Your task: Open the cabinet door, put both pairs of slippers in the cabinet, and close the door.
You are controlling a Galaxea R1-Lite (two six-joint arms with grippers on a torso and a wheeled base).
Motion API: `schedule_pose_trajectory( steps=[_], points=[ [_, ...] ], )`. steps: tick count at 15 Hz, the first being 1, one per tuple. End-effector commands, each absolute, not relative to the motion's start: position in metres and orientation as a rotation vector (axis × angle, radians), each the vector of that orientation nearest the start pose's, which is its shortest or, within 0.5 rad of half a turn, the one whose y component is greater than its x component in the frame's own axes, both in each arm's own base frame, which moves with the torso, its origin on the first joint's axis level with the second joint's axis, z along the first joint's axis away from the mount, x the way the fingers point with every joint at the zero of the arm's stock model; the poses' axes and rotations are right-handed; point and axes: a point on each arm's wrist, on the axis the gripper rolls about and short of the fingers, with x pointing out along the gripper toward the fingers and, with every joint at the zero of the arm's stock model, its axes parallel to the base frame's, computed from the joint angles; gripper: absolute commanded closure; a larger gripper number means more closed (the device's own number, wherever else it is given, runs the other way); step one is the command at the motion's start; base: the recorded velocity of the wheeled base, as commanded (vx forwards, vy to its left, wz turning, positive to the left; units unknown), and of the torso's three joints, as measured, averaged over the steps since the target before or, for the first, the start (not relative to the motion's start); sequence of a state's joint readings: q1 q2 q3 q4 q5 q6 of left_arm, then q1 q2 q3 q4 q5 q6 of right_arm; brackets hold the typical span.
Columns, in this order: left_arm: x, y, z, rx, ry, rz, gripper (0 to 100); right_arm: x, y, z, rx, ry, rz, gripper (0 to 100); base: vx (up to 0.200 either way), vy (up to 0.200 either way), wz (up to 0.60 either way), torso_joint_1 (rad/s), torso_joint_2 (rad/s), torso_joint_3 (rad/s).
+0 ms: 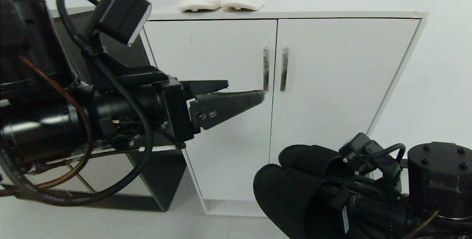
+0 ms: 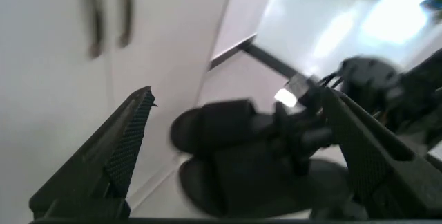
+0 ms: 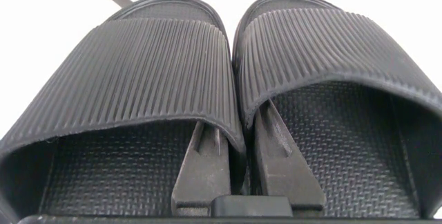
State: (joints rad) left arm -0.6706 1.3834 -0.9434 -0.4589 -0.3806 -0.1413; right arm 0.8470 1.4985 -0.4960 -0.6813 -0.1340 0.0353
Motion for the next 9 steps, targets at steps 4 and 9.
schedule_pose_trajectory(
  steps=[4,9],
  points=[
    [0.212,-0.199,0.295,-0.144,0.118,-1.115,0,0.157,0.176,0.153,-0.134,0.327,0.718,100,0.0,0.0,0.0,0.0,0.0,0.0],
    [0.232,-0.227,0.295,-0.196,0.167,-1.186,0,0.155,0.177,0.155,-0.132,0.323,0.724,100,0.0,0.0,0.0,0.0,0.0,0.0]
  ],
)
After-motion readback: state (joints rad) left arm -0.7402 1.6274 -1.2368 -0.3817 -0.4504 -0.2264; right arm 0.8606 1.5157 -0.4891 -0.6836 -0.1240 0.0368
